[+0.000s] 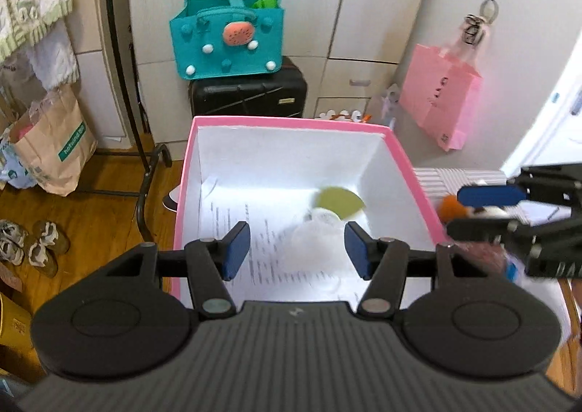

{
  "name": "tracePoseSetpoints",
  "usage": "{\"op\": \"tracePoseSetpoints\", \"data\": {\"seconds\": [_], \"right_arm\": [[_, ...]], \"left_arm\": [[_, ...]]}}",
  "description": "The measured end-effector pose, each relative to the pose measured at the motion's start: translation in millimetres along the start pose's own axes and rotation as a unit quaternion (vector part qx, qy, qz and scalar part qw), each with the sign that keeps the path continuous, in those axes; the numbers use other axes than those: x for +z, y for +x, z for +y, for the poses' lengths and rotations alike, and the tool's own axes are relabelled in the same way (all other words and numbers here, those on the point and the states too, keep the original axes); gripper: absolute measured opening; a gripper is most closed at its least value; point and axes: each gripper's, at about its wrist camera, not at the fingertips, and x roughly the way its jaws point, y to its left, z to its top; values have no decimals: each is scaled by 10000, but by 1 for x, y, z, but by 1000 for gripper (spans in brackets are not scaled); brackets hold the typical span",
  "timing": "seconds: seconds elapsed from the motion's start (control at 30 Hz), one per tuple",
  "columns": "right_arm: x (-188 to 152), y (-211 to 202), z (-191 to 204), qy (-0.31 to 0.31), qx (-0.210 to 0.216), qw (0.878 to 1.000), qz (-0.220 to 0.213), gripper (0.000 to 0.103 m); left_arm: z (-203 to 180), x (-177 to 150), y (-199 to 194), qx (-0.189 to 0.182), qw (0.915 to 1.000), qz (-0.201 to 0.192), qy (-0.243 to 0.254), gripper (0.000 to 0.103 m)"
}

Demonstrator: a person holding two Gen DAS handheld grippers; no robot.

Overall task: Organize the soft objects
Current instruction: 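Open both grippers to drop the puff and sponge into the box, then move the right gripper to the blue wipes pack and close on it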

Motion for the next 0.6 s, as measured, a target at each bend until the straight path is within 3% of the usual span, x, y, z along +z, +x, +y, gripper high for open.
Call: {"op": "tracePoseSetpoints", "data": {"seconds": [0.23, 0.6], "right_arm": [[-14, -46, 13, 48, 263, 9996, -112, 43], [-45, -117, 47, -250, 126, 9992, -295, 46]], "left_arm": [[-22, -19, -60, -224, 9986, -175, 441, 57], [-54, -52, -131, -330, 9955, -353, 819, 60]]}}
